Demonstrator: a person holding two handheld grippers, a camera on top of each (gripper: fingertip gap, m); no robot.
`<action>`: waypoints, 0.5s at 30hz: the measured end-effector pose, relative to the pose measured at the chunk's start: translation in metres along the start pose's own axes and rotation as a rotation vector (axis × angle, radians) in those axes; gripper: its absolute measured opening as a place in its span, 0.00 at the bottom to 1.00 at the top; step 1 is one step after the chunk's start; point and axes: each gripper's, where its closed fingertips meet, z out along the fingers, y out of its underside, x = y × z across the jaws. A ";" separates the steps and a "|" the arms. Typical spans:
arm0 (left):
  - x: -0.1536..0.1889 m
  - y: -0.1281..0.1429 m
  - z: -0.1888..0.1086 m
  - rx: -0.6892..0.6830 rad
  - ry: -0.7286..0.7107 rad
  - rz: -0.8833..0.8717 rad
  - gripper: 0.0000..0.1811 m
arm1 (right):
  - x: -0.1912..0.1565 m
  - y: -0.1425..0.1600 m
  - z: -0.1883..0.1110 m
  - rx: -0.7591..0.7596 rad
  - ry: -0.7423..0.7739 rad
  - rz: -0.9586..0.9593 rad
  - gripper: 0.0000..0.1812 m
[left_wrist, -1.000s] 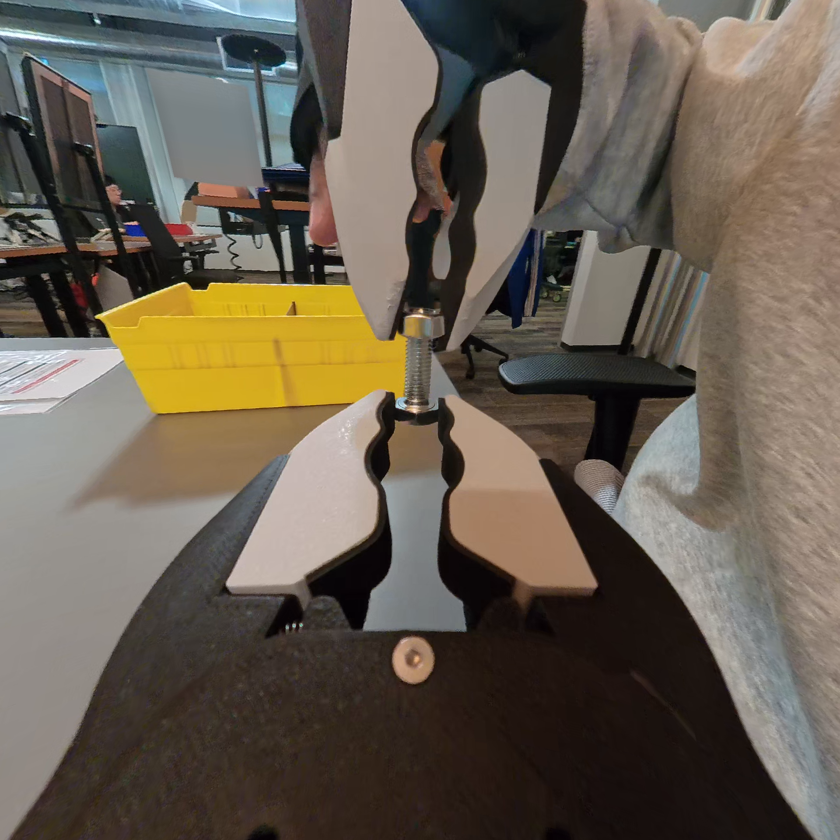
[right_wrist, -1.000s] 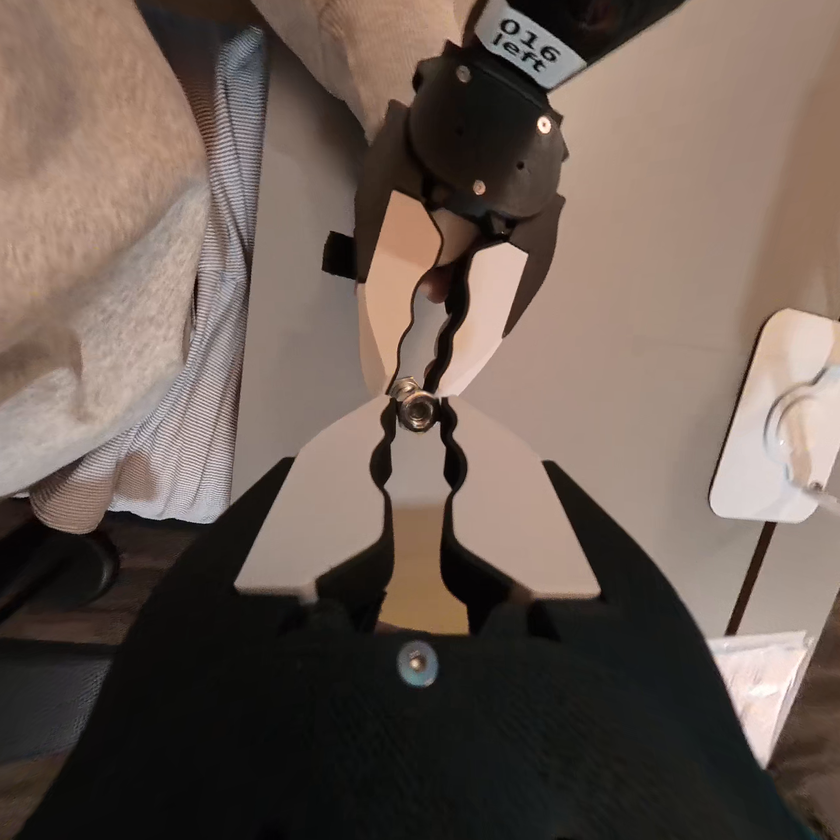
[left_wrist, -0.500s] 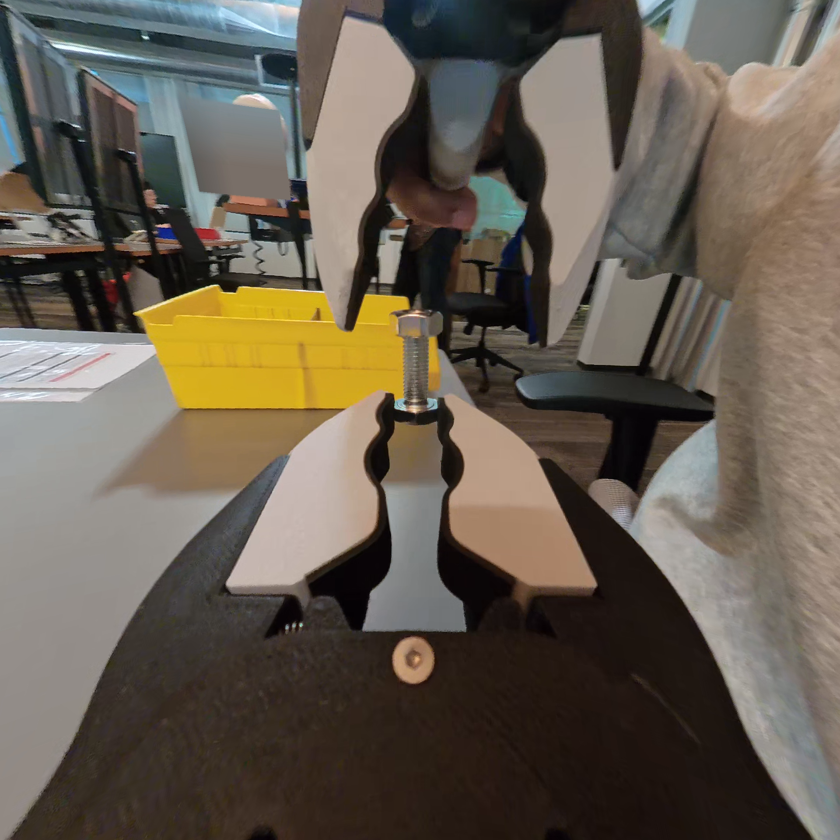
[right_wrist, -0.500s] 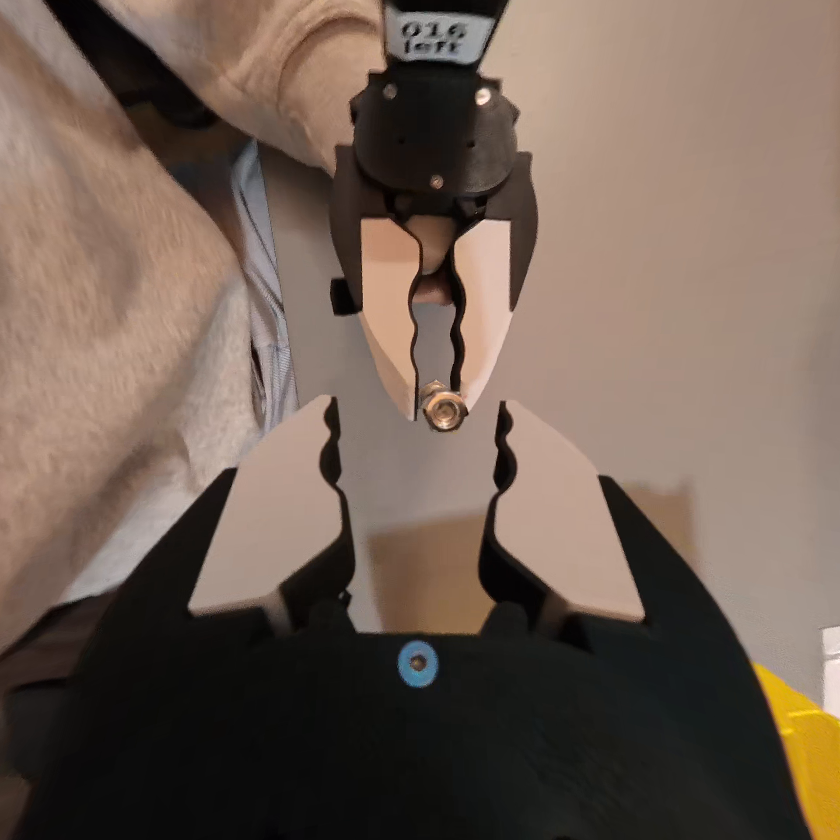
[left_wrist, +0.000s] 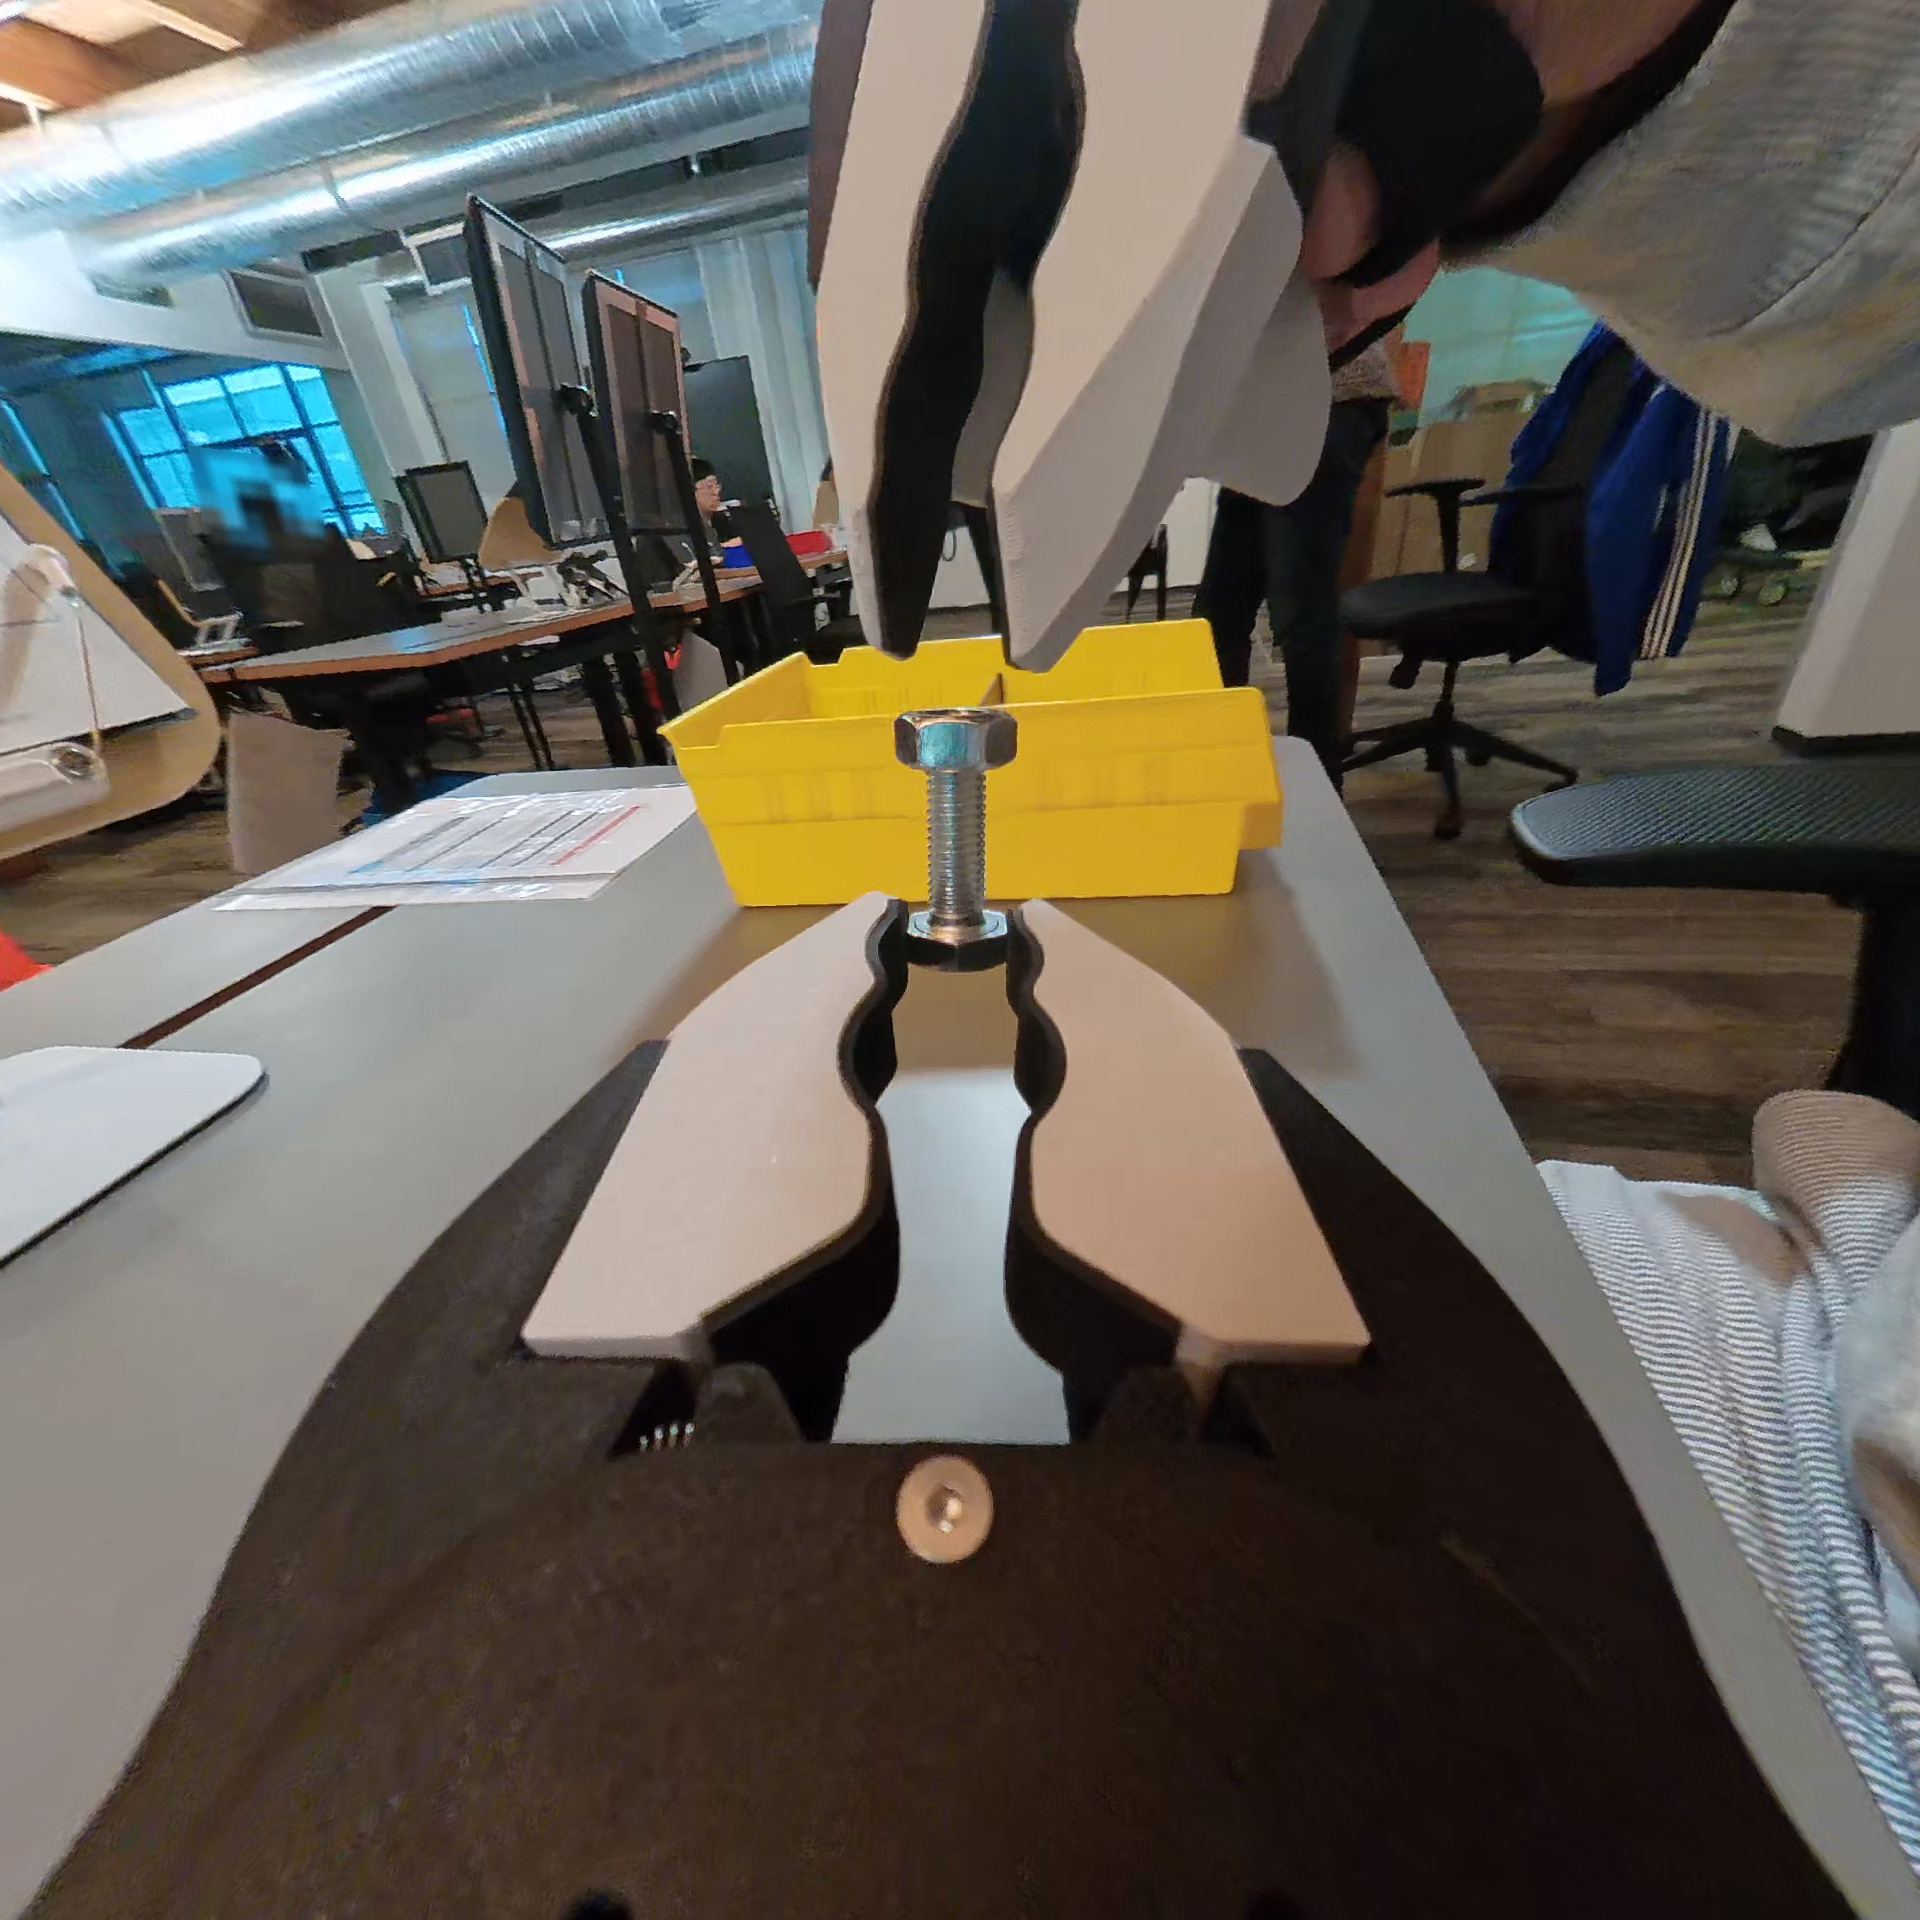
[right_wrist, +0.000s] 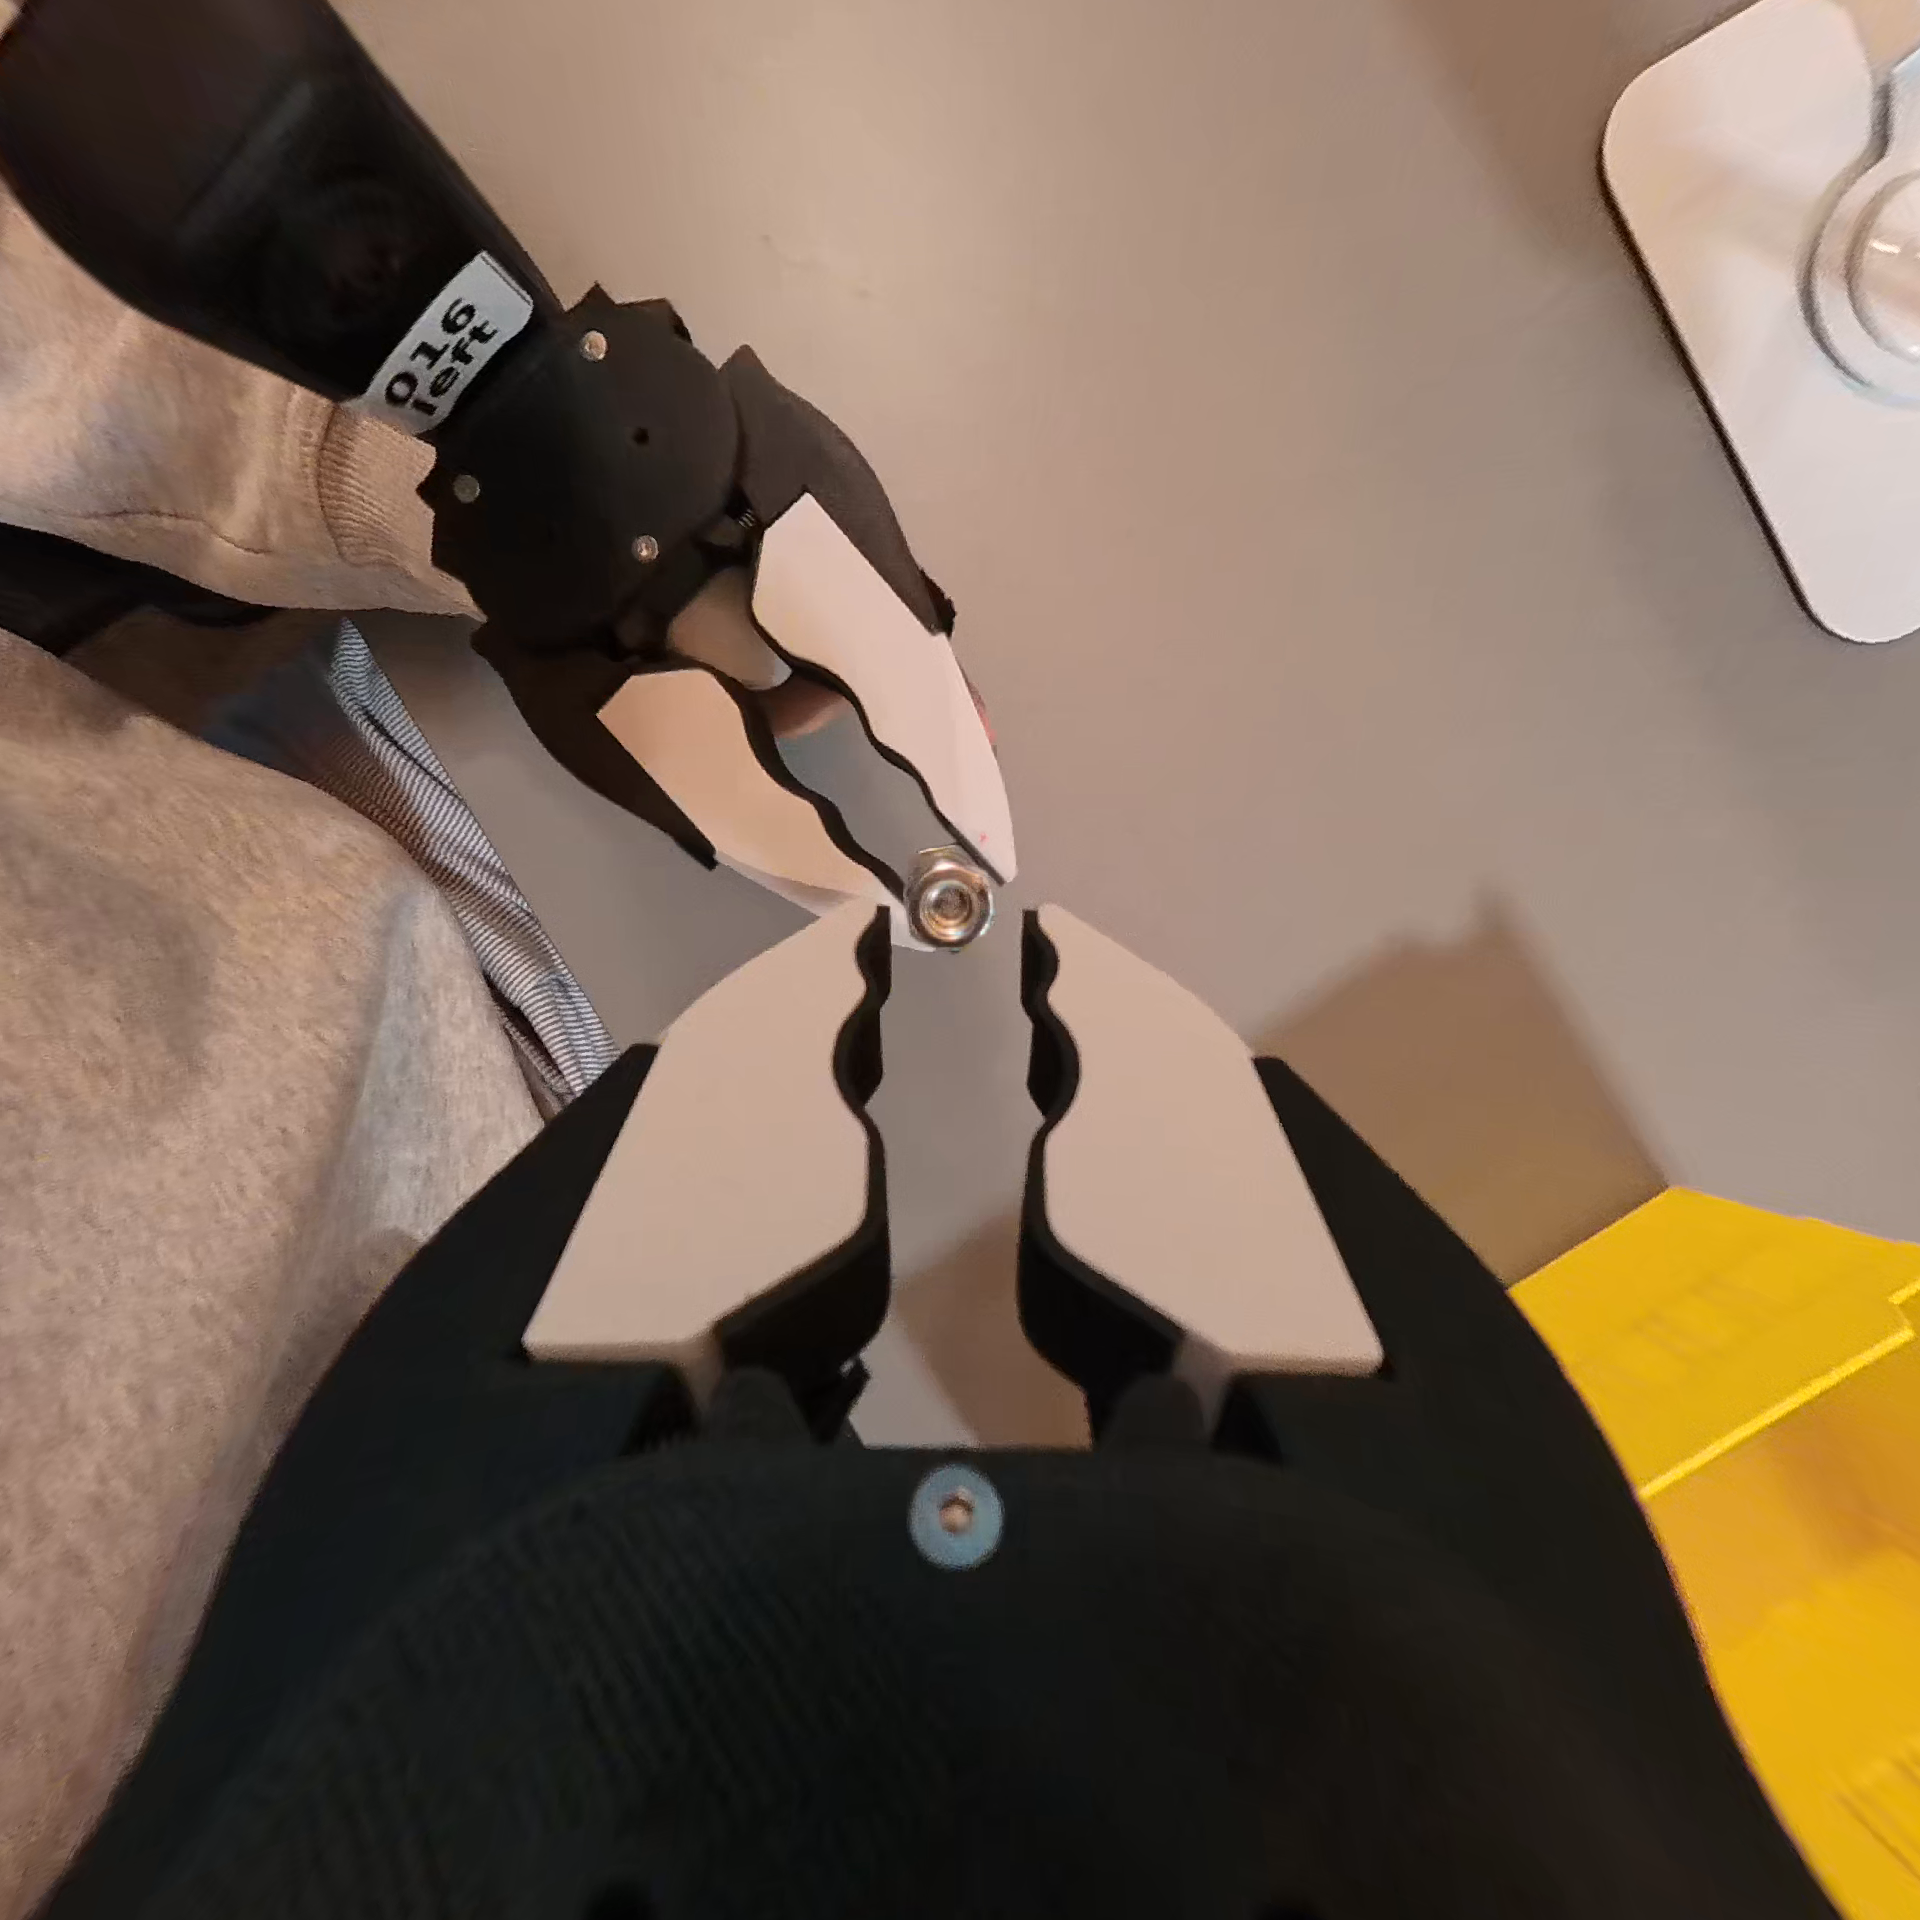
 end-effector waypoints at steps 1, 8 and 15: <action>0.000 0.000 0.000 -0.004 -0.007 0.012 0.10 | 0.000 0.001 0.001 -0.009 0.001 0.005 0.13; -0.001 0.000 0.000 -0.013 -0.032 0.038 0.10 | -0.001 0.006 0.010 -0.049 -0.012 0.059 0.13; 0.002 0.001 0.001 -0.012 0.007 -0.005 0.10 | -0.002 0.007 0.013 -0.077 -0.018 -0.014 0.10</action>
